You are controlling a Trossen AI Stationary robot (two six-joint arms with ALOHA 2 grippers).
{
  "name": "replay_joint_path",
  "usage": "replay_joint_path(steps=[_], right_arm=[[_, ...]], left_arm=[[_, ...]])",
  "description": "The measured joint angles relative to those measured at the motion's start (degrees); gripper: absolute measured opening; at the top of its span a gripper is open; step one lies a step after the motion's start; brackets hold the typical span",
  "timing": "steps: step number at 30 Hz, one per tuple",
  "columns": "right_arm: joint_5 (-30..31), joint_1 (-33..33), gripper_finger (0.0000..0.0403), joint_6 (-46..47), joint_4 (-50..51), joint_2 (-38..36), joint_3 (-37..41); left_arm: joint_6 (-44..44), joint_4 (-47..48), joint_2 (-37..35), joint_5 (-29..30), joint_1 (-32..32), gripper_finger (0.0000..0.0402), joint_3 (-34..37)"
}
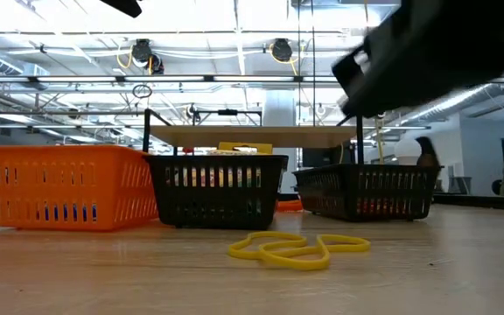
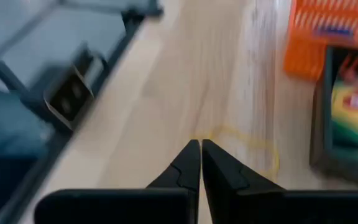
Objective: Pick & Place Office Desk Supplies
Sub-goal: Put the yellow rubber band into the right black bin
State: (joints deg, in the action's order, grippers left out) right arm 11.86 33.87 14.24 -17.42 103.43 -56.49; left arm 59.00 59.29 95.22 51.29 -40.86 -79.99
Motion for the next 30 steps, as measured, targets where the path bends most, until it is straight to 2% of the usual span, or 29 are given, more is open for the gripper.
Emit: replay_joint_path(steps=[4, 14, 18, 23, 30], right_arm=[[-0.05, -0.49, 0.0041, -0.89, 1.34, 1.20, -0.02], [0.26, -1.28, 0.0160, -8.63, 1.05, 1.47, 0.00], [0.26, -1.31, 0.0194, -8.94, 0.95, 2.05, 0.00], [0.07, -1.41, 0.0211, -7.94, -2.02, 4.08, 0.03], [-1.47, -1.68, 0.0207, -7.89, -9.35, 9.08, 0.03]], left_arm=[[0.00, 0.00, 0.00, 0.00, 0.00, 0.0184, 0.00], [0.00, 0.02, 0.00, -0.28, 0.02, 0.0184, 0.00], [0.00, 0.01, 0.00, -0.31, 0.00, 0.0184, 0.00], [0.00, 0.00, 0.00, -0.35, 0.00, 0.0184, 0.00], [-0.01, -0.02, 0.00, -0.44, 0.00, 0.0184, 0.00]])
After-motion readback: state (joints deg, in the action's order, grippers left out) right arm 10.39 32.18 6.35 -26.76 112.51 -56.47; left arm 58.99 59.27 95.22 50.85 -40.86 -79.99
